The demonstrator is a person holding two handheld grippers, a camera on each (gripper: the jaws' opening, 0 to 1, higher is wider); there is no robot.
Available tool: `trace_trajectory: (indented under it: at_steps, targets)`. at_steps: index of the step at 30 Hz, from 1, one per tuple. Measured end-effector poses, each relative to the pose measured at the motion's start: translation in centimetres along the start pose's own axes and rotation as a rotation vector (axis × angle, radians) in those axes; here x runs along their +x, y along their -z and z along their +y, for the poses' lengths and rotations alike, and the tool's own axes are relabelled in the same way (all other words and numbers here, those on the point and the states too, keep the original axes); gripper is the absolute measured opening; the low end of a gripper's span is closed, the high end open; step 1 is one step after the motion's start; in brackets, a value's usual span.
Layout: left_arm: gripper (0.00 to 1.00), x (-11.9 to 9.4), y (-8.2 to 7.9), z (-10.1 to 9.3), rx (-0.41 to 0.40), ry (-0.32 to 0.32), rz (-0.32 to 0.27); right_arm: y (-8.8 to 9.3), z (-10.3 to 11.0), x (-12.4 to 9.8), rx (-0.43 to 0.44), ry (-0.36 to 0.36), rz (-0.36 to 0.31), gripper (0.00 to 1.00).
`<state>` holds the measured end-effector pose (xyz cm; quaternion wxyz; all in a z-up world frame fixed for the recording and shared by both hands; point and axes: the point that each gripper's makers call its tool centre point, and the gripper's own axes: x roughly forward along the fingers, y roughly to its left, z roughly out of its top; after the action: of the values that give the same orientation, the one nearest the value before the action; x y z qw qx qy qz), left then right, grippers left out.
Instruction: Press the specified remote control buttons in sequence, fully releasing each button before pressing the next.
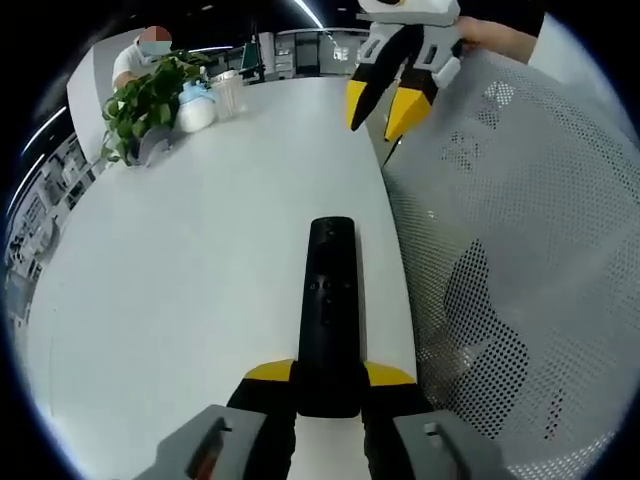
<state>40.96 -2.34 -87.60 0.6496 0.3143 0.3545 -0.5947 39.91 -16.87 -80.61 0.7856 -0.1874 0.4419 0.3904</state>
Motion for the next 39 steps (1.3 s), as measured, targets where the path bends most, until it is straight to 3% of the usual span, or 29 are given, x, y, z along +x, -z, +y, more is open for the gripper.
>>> trace_trajectory:
  at_steps: [13, 23, 39]
  targets:
    - [0.24, 0.0, 0.1, 0.0, -0.001, -0.001, 0.003, -2.8, 1.5, 3.6, -0.119, -0.064, 0.055, 0.10]
    - [0.24, -0.1, 0.0, 0.0, 0.000, -0.001, 0.004, -2.2, 2.4, 4.9, -0.183, -0.113, 0.120, 0.00]
    - [0.24, -0.1, 0.0, 0.1, 0.000, 0.000, 0.004, -1.5, 1.0, 7.2, -0.288, -0.107, 0.200, 0.00]
